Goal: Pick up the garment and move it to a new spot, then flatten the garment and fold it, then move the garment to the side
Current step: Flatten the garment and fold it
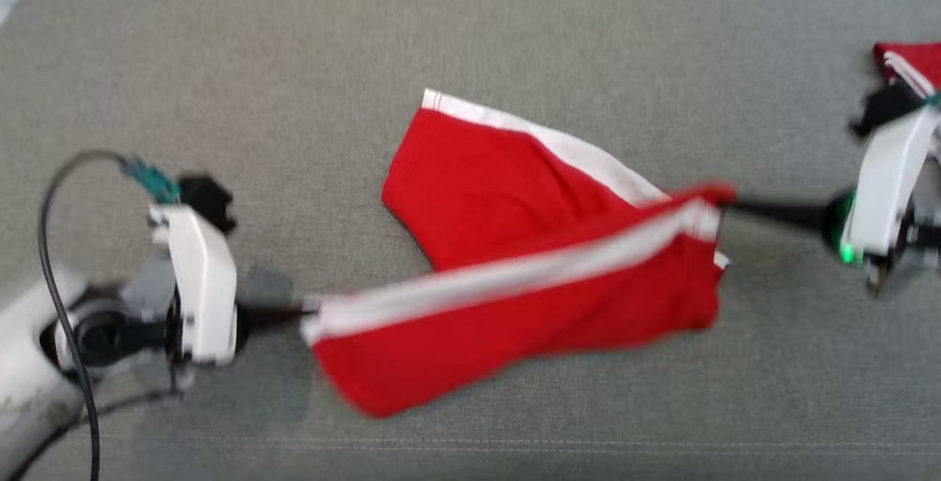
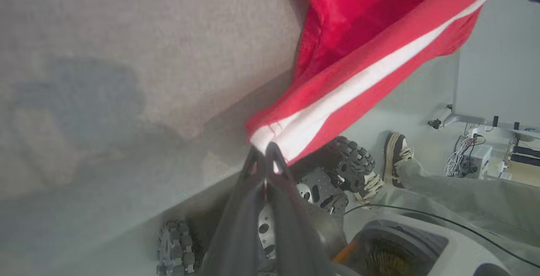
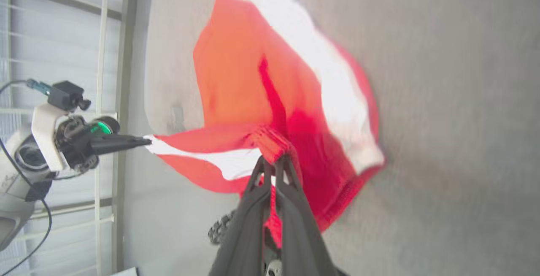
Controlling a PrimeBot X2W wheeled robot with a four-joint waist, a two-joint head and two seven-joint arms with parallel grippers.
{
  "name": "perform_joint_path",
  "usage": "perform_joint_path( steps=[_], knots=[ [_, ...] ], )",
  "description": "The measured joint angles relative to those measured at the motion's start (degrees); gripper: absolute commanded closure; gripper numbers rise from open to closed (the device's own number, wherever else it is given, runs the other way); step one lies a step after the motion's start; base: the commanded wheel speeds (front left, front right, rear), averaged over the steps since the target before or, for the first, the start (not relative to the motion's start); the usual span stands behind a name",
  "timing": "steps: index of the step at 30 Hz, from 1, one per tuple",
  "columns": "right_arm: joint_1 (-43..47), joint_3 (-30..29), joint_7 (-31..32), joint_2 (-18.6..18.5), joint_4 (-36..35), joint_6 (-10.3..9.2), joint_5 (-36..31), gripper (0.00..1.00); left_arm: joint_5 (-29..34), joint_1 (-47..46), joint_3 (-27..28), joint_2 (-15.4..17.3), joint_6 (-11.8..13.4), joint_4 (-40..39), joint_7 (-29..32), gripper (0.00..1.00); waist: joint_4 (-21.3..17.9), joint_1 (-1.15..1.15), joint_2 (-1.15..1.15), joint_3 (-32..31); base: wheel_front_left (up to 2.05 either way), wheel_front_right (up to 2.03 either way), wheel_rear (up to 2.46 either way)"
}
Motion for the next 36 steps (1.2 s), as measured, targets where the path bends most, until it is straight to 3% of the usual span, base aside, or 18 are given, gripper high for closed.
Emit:
perform_joint_path(
  steps=[1, 2, 3, 5, 6, 7, 13, 21, 28, 36],
  knots=[
    [-4.04, -1.44, -3.63, 1.97, 2.99, 0.00, -1.09, 1.00, 1.34, -2.89, 1.67, -1.66, -0.94, 1.34, -1.94, 1.00, 0.05, 0.00, 0.00, 1.85, 0.00, 0.00, 0.00],
    [-8.91, -3.63, -8.11, 4.08, 6.25, -0.01, -2.89, 1.00, 4.13, -6.63, 4.60, -3.61, -3.43, 2.74, -7.32, 1.00, 0.08, 0.00, 0.00, 3.75, 0.00, 0.00, 0.00],
    [-14.71, -6.45, -14.59, 6.53, 10.44, 0.00, -5.78, 1.00, 9.73, -11.67, 8.68, -6.01, -5.41, 4.85, -17.72, 1.00, 0.09, 0.00, 0.00, 5.77, 0.00, 0.00, 0.00],
    [-26.99, -11.58, -23.77, 9.93, 16.84, 0.00, -10.20, 1.00, 22.47, -24.44, 16.22, -9.82, -7.03, 8.24, -37.50, 1.00, 0.07, 0.00, 0.00, 9.72, 0.00, 0.00, 0.00],
    [-31.79, -13.67, -27.36, 11.20, 19.00, 0.02, -11.68, 1.00, 26.47, -30.23, 18.79, -10.95, -7.13, 9.56, -44.48, 1.00, 0.04, 0.00, 0.00, 11.53, 0.00, 0.00, 0.00],
    [-35.01, -15.03, -28.42, 12.16, 20.22, 0.04, -11.65, 1.00, 28.32, -34.56, 19.23, -11.12, -7.47, 10.34, -46.22, 1.00, -0.02, 0.00, 0.00, 13.15, 0.00, 0.00, 0.00],
    [-33.83, -11.44, -22.16, 15.72, 23.53, 0.01, -10.26, 1.00, 27.55, -34.33, 11.21, -10.62, -7.53, 14.36, -49.93, 1.00, -1.52, 0.00, 0.00, 18.20, 0.00, 0.00, 0.00],
    [-29.26, -12.61, -17.73, 13.12, 23.37, 0.01, -4.25, 1.00, 19.49, -32.51, 4.44, -9.77, -7.55, 13.46, -54.20, 1.00, -2.72, 0.00, 0.00, 23.17, 0.00, 0.00, 0.00],
    [-17.21, -11.10, -12.87, 6.32, 15.13, 0.01, -0.55, 1.00, 15.43, -22.35, -5.12, -6.38, -7.55, 7.38, -57.43, 1.00, -2.53, 0.00, 0.00, 22.09, 0.00, 0.00, 0.00],
    [-5.46, -8.84, -12.25, 0.68, 5.15, 0.01, 1.57, 1.00, 13.72, -12.48, -6.66, -5.34, -7.54, 5.91, -59.77, 1.00, -1.35, 0.00, 0.00, 16.15, 0.00, 0.00, 0.00]
  ],
)
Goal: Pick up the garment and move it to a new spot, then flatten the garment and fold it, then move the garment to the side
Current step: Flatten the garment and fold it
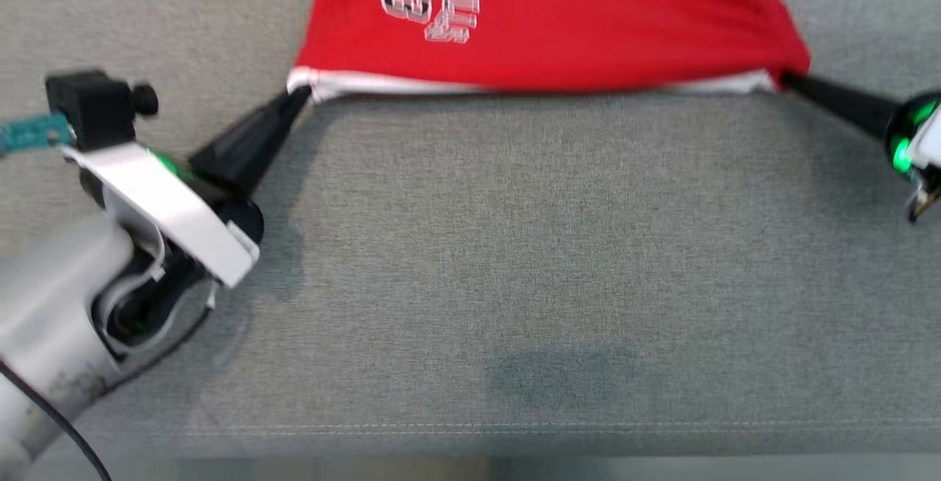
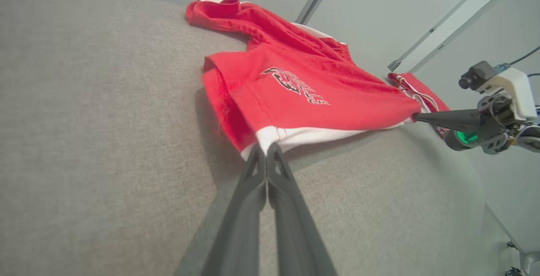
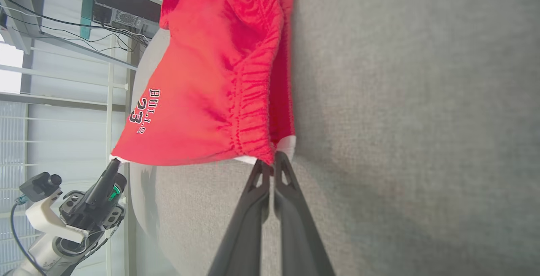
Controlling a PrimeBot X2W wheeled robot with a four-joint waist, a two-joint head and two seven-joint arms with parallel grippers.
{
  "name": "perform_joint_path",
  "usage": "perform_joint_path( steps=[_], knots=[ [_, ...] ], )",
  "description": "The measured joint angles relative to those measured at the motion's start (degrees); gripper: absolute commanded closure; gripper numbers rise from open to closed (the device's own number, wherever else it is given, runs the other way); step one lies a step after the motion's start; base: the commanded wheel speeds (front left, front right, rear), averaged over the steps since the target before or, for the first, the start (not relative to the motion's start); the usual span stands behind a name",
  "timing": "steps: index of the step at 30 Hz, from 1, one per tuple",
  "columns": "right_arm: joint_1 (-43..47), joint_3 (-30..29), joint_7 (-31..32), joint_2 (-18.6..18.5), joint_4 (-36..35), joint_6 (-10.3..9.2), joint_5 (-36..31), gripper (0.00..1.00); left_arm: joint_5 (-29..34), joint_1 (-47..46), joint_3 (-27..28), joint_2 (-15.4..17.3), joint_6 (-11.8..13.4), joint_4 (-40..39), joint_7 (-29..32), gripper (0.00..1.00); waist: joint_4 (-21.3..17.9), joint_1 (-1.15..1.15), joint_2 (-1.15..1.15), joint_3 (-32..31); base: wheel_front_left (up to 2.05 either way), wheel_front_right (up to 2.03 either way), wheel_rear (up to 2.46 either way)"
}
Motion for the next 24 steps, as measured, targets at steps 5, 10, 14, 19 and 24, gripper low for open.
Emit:
perform_joint_path(
  steps=[5, 10, 14, 19, 24],
  knots=[
    [5.51, 2.78, -2.18, -1.42, -1.29, 0.00, -0.35, 1.00, 0.14, 7.67, 3.55, -3.01, -0.01, 1.08, -0.01, 1.00, 0.84, 0.00, 0.00, -4.97, 0.00, 0.00, 0.00],
    [12.12, 4.07, -4.65, -0.16, -1.22, 0.00, 0.58, 1.00, 1.18, 15.70, 4.56, -5.16, -0.01, 2.53, 0.00, 1.00, 1.59, 0.00, 0.00, -10.69, 0.00, 0.00, 0.00],
    [17.08, 5.14, -4.65, 0.31, -1.77, 0.00, 2.41, 1.00, 0.27, 19.98, 2.23, -4.42, 0.00, 1.92, 0.04, 1.00, 2.09, 0.00, 0.00, -15.19, 0.00, 0.00, 0.00],
    [21.11, 6.27, -3.54, -1.21, -5.09, 0.00, 3.50, 1.00, -2.72, 22.97, -2.59, -1.56, 0.00, -0.69, 3.52, 1.00, 2.62, 0.00, 0.00, -20.19, 0.00, 0.00, 0.00],
    [24.04, 7.70, -1.15, -3.61, -8.64, 0.00, 3.91, 1.00, -4.57, 24.66, -4.46, 1.80, 0.00, -3.57, 8.55, 1.00, 2.93, 0.00, 0.00, -23.44, 0.00, 0.00, 0.00]
  ],
)
